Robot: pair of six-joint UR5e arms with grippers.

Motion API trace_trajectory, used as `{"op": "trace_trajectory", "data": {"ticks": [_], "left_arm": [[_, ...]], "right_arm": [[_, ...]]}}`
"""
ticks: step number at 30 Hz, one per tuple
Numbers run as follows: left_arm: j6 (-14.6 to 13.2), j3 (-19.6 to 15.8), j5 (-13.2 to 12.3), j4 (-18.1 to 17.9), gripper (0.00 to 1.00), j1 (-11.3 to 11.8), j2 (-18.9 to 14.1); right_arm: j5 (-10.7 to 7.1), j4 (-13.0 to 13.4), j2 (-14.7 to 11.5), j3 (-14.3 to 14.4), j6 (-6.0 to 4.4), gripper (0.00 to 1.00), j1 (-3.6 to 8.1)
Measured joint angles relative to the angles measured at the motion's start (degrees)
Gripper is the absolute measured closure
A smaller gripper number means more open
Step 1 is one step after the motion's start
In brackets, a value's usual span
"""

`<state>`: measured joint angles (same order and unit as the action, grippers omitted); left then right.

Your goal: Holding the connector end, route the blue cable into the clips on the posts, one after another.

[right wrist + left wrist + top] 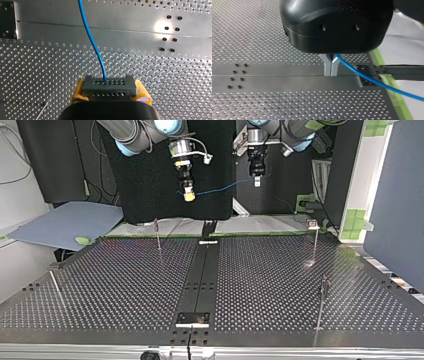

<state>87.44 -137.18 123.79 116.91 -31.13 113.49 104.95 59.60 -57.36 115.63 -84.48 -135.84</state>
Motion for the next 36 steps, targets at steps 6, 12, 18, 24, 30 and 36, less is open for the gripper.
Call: {"op": "trace_trajectory", "data": {"ticks": [6,12,18,24,30,36], "left_arm": [[-0.1,0.0,0.0,1.6,1.0,0.0,0.0],[0.0,0.2,-0.4,2.1,1.0,0.4,-0.4],[1.5,0.5,-1.1,4.7,1.0,1.6,-3.1],[1.3,0.5,-1.4,7.0,1.0,1.3,-6.3],[1.4,0.5,-2.1,7.0,1.0,2.0,-9.5],[1.3,0.6,-0.8,9.3,1.0,2.5,-13.2]], "right_arm": [[0.0,0.0,0.0,0.0,0.0,1.0,0.0],[0.0,0.0,0.0,0.0,0.0,1.0,0.0],[0.76,-0.8,0.7,-0.2,-0.09,1.0,0.7],[3.58,-3.6,-0.7,-0.7,-2.4,1.0,0.99],[4.01,-6.9,-3.9,-0.9,-3.21,1.0,0.9],[1.39,-9.9,-6.9,-3.0,-3.38,1.0,0.88]]}}
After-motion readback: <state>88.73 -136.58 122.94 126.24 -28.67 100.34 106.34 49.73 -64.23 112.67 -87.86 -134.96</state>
